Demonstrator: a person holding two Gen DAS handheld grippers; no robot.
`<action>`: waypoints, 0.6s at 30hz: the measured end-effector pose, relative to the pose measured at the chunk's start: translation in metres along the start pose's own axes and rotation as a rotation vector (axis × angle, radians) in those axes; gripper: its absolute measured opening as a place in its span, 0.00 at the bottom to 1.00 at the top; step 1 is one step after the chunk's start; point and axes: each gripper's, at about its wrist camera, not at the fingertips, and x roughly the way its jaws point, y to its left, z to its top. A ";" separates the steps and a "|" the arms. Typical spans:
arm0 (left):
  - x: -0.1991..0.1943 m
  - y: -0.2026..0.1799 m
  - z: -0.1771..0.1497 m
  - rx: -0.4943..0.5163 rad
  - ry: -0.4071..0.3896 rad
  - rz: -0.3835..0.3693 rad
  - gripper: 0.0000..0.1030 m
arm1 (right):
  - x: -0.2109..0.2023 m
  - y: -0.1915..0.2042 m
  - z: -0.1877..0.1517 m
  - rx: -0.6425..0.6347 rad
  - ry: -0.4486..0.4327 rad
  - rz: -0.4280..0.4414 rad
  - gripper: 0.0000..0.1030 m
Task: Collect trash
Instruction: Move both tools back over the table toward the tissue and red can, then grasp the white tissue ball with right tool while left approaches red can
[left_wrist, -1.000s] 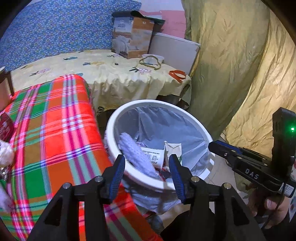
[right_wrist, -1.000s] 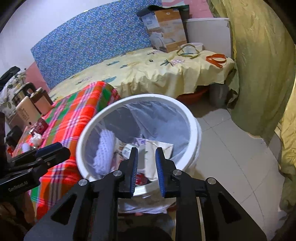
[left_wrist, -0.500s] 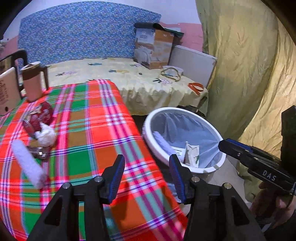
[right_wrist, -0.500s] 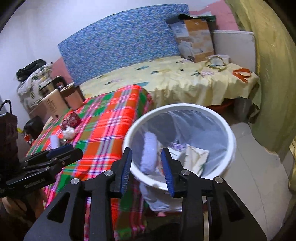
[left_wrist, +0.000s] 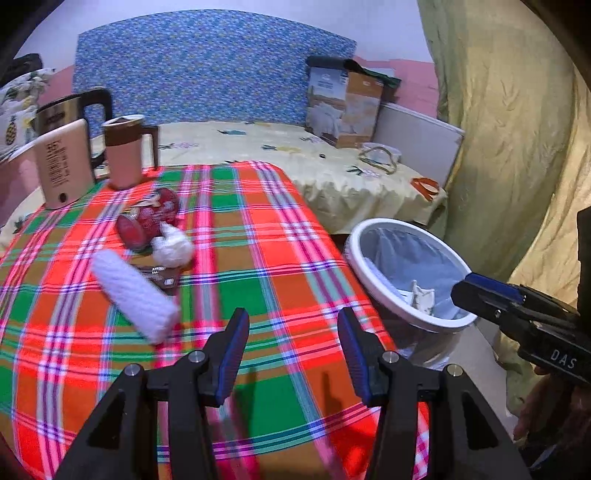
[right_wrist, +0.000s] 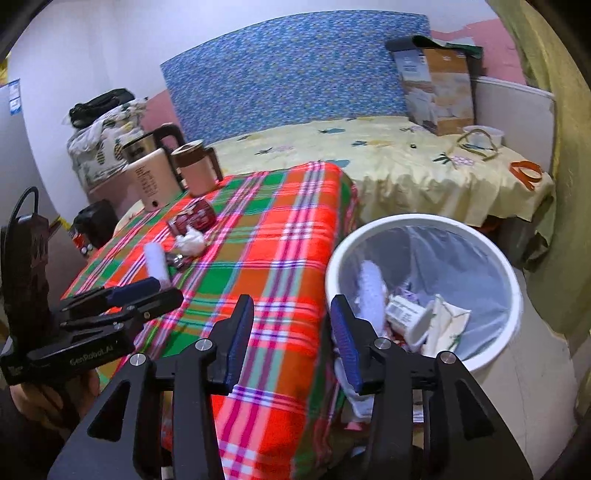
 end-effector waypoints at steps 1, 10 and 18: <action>-0.002 0.004 -0.001 -0.006 0.000 0.010 0.50 | 0.003 0.003 0.000 0.000 0.013 0.014 0.44; -0.018 0.042 -0.003 -0.045 -0.015 0.055 0.50 | 0.012 0.034 0.005 -0.021 0.038 0.082 0.44; -0.022 0.072 0.003 -0.041 -0.024 0.087 0.50 | 0.027 0.056 0.011 -0.030 0.056 0.110 0.44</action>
